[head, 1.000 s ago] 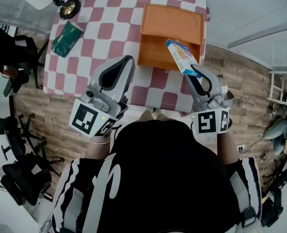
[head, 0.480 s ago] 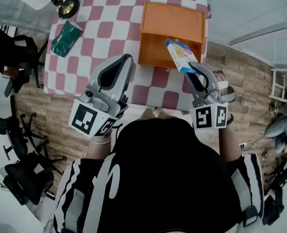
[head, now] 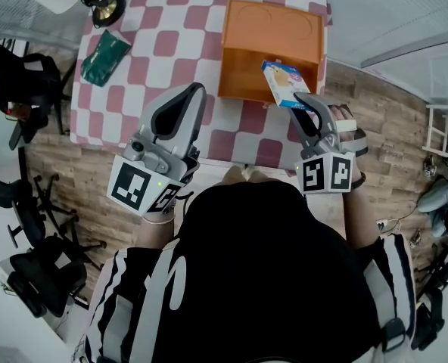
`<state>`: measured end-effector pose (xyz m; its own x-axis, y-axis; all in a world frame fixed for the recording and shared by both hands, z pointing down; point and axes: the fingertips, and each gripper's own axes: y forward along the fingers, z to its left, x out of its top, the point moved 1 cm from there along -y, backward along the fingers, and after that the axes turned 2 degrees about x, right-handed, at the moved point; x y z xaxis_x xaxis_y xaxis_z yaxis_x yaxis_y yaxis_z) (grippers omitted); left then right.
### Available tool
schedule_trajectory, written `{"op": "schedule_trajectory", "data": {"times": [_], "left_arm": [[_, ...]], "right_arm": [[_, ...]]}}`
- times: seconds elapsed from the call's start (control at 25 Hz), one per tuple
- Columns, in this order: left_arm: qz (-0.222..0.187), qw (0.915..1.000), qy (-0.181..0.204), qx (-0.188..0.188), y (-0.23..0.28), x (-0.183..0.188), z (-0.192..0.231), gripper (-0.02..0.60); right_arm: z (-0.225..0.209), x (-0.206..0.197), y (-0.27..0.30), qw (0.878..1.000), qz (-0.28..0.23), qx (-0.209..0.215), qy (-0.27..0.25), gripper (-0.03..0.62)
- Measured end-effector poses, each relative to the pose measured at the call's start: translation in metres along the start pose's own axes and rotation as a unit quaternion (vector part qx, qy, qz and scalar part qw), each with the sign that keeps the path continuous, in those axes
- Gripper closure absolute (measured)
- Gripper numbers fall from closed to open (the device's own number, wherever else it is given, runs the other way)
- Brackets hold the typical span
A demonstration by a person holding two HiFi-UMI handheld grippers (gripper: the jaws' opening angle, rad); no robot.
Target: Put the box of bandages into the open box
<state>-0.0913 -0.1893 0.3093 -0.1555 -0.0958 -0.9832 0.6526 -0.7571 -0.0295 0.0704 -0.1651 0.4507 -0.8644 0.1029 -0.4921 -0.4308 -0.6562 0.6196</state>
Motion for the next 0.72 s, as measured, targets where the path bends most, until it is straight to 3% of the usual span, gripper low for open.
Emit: {"op": "schedule_trajectory", "data": {"times": [0.72], "left_arm": [[0.001, 1.0, -0.001, 0.008, -0.008, 0.001, 0.006, 0.58]], "right_arm": [[0.01, -0.014, 0.022, 0.998, 0.057, 0.011, -0.037, 0.515]]}}
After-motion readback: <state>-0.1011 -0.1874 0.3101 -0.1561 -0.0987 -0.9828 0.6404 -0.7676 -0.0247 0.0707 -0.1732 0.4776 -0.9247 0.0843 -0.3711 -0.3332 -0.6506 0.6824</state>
